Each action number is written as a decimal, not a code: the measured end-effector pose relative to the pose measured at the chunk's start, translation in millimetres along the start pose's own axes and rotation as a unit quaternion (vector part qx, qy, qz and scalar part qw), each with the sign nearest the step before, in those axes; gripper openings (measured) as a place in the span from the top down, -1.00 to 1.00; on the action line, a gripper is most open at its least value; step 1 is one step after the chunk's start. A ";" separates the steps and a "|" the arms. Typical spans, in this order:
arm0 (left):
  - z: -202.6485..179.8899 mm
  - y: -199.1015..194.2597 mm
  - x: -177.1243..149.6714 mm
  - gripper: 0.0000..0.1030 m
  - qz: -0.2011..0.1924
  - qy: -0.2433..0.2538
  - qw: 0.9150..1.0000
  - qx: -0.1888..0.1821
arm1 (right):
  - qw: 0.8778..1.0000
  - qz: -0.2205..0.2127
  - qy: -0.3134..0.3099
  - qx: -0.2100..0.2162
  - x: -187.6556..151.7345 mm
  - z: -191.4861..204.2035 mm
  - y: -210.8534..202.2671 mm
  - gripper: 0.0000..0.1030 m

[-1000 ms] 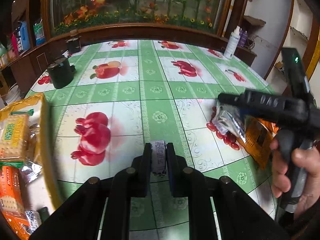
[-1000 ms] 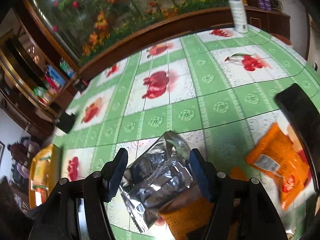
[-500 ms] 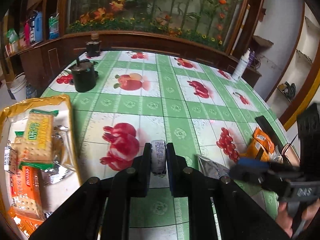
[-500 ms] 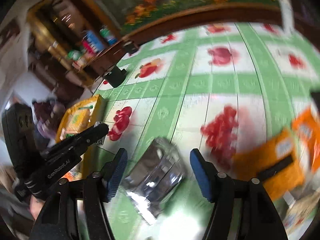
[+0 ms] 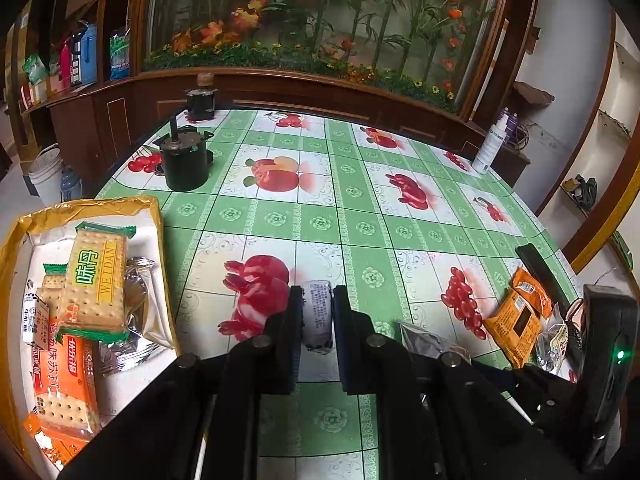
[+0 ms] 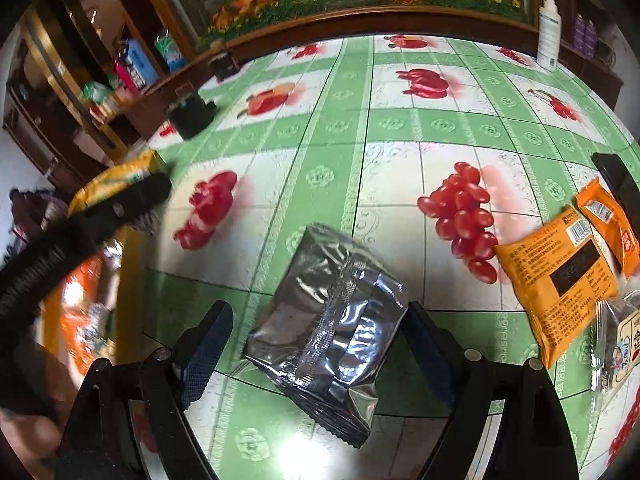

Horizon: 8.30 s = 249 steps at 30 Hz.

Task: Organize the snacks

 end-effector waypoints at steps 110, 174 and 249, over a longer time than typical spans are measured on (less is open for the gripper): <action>180.4 -90.0 -70.6 0.52 0.006 -0.094 0.993 0.071 | 0.956 -0.068 -0.258 0.118 -64.9 229.5 3.4 -0.41; -87.5 39.6 -82.9 0.63 0.105 0.059 0.992 -0.028 | 0.968 -0.174 0.163 0.079 19.0 -144.0 -107.7 -0.48; -58.4 8.2 -55.5 0.64 0.036 0.044 0.997 -0.060 | 0.986 -0.158 -0.051 -0.017 15.5 -51.3 -69.0 -0.47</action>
Point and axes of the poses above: each gripper's, at about its wrist camera, not at the fingertips, and y roughly the way its jaws point, z to its left, x to its top, the point moved 9 cm from there along y, roughly the way its jaws point
